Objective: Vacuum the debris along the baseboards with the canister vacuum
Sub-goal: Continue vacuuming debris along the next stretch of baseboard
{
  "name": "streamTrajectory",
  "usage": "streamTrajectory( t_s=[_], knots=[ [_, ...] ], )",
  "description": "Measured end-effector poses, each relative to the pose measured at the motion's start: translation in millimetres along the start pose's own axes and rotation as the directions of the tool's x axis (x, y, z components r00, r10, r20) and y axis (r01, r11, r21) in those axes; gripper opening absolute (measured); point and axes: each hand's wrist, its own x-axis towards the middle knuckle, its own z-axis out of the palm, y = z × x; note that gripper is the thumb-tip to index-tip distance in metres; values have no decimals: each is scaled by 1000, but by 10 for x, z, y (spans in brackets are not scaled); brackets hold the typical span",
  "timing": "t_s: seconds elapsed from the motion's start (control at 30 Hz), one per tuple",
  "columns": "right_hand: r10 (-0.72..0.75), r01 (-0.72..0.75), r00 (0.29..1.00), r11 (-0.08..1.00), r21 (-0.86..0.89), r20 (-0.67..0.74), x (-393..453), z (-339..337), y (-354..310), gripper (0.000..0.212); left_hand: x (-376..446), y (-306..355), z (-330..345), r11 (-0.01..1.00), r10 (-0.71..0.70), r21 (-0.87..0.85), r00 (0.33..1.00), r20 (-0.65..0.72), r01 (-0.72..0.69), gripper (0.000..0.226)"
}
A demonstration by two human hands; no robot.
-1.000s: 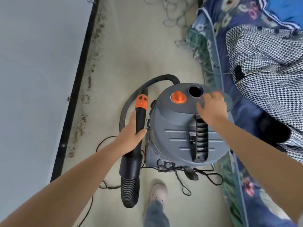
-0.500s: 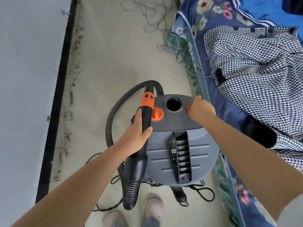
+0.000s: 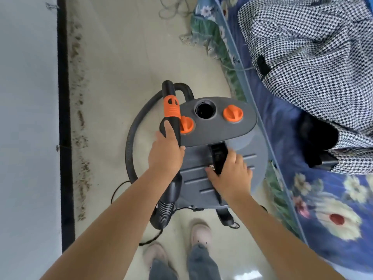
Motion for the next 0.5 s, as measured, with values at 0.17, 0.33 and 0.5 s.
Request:
streamTrajectory(
  t_s=[0.17,0.33,0.5],
  knots=[
    [13,-12,1000,996,-93,8,49,262,2,65,-24,54,55,995,-11,97,1000,-18,13,77],
    [15,-13,1000,993,-113,21,-38,283,23,67,-167,-40,108,990,45,131,999,-9,-44,78],
    [27,-20,999,985,-171,38,-342,368,227,70,-392,-307,163,988,100,116,995,29,-103,79]
  ],
)
